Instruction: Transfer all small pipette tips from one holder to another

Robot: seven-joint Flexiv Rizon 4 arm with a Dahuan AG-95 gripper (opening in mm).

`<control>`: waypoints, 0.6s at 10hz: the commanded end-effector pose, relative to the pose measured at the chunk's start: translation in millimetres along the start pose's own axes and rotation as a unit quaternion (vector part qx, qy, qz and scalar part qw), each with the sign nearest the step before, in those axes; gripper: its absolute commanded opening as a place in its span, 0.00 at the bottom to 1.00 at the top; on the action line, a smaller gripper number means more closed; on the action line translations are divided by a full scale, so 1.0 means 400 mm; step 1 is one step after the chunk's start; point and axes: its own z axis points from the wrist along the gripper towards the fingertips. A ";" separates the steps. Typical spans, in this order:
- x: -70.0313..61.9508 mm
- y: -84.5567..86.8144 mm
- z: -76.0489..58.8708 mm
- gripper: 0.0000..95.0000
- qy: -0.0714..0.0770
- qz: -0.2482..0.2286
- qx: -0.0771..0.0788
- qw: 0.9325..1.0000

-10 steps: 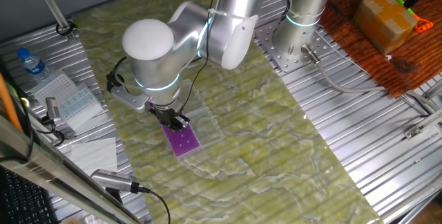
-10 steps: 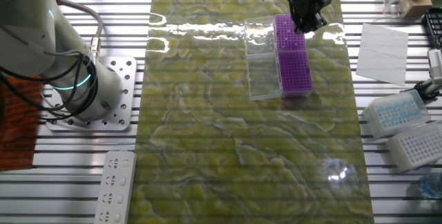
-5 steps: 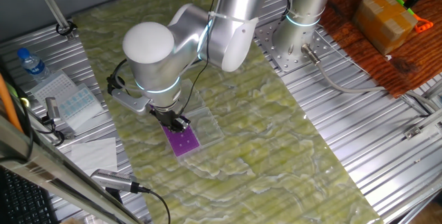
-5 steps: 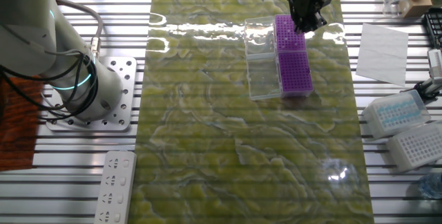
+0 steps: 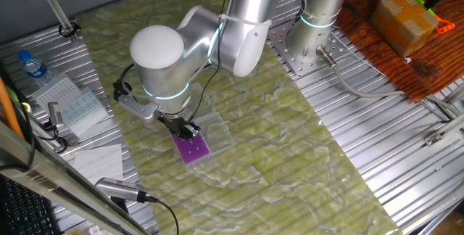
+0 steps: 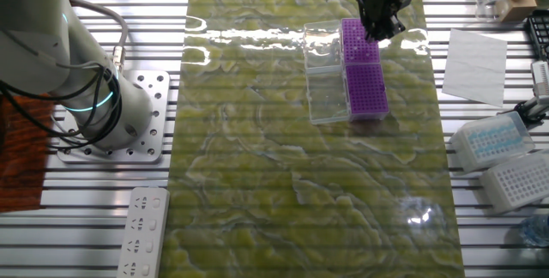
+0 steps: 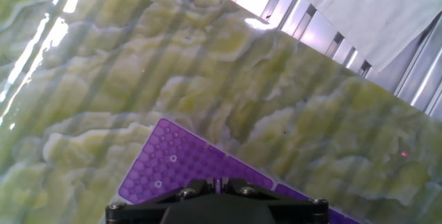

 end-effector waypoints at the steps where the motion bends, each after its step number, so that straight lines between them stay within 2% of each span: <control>1: 0.001 0.001 0.000 0.00 0.000 0.000 0.000 1.000; 4: 0.001 0.000 0.006 0.00 -0.001 -0.011 0.001 1.000; 6: 0.005 -0.001 0.011 0.40 0.000 -0.018 0.001 1.000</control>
